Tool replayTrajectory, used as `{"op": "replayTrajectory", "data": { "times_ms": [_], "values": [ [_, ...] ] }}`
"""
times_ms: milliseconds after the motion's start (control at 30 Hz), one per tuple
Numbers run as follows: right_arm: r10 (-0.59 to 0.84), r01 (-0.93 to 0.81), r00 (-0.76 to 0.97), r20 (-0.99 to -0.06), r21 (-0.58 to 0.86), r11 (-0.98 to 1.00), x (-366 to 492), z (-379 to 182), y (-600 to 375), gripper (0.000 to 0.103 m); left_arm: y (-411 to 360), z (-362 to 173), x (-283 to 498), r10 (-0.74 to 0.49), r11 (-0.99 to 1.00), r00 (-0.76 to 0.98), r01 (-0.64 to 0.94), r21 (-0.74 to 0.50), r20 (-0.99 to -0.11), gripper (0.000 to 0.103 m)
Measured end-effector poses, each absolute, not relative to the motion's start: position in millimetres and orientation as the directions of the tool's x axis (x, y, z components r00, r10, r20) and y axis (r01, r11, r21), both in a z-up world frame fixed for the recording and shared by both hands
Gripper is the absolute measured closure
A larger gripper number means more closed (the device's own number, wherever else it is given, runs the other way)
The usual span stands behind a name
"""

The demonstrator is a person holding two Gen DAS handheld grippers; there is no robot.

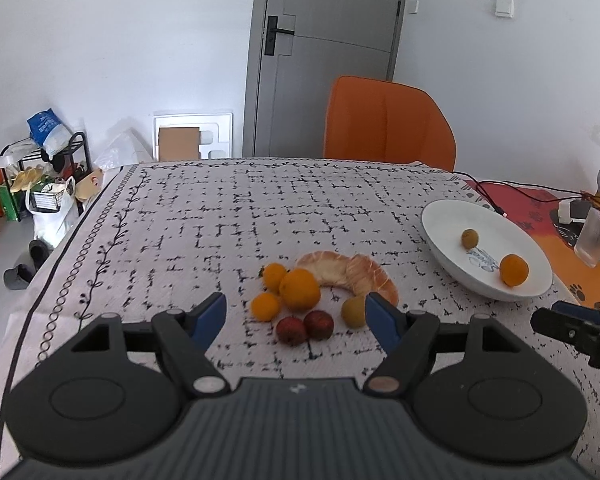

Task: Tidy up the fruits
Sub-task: 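Move both open grippers back to the fruit pile, then close the left gripper on a red plum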

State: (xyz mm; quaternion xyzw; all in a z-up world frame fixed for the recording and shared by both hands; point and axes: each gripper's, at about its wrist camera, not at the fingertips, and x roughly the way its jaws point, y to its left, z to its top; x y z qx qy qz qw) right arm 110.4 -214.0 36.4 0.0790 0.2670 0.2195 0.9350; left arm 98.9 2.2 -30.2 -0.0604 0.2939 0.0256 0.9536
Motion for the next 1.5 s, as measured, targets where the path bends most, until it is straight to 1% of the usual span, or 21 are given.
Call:
{"op": "replayTrajectory", "data": {
  "times_ms": [300,567,733,867,967,1033,1233,1500],
  "values": [
    [0.478,-0.395,0.744,-0.467,0.271,0.878,101.7,36.6,-203.9,0.024,8.7,-32.9,85.7,0.012,0.991,0.834,-0.083,-0.104,-0.552,0.028],
    [0.496,-0.419,0.722,-0.482,0.266,0.868,109.0,36.1,-192.6,0.024,13.0,-39.1,92.1,0.015,0.988,0.83,-0.098,-0.12,-0.557,0.029],
    [0.5,-0.426,0.71,-0.496,0.264,0.865,116.0,35.1,-186.4,0.024,13.7,-44.5,99.9,-0.004,0.988,0.827,-0.084,-0.13,-0.562,0.029],
    [0.505,-0.433,0.704,-0.499,0.262,0.862,123.5,34.1,-181.2,0.024,13.1,-50.6,108.5,-0.014,0.989,0.826,-0.073,-0.132,-0.563,0.034],
    [0.506,-0.434,0.698,-0.507,0.262,0.862,129.7,32.0,-177.5,0.024,14.1,-55.7,114.9,-0.021,0.987,0.821,-0.074,-0.144,-0.57,0.043],
    [0.506,-0.435,0.692,-0.515,0.261,0.862,133.1,30.7,-175.2,0.024,14.1,-58.9,118.2,-0.024,0.986,0.816,-0.075,-0.147,-0.577,0.051],
    [0.506,-0.434,0.685,-0.525,0.264,0.861,136.7,29.0,-173.8,0.024,10.9,-68.7,124.8,-0.04,0.986,0.801,-0.064,-0.152,-0.598,0.061],
    [0.494,-0.42,0.679,-0.543,0.265,0.868,141.8,22.6,-175.1,0.024,8.0,-80.4,136.8,-0.047,0.987,0.789,-0.059,-0.152,-0.613,0.067]
  ]
}}
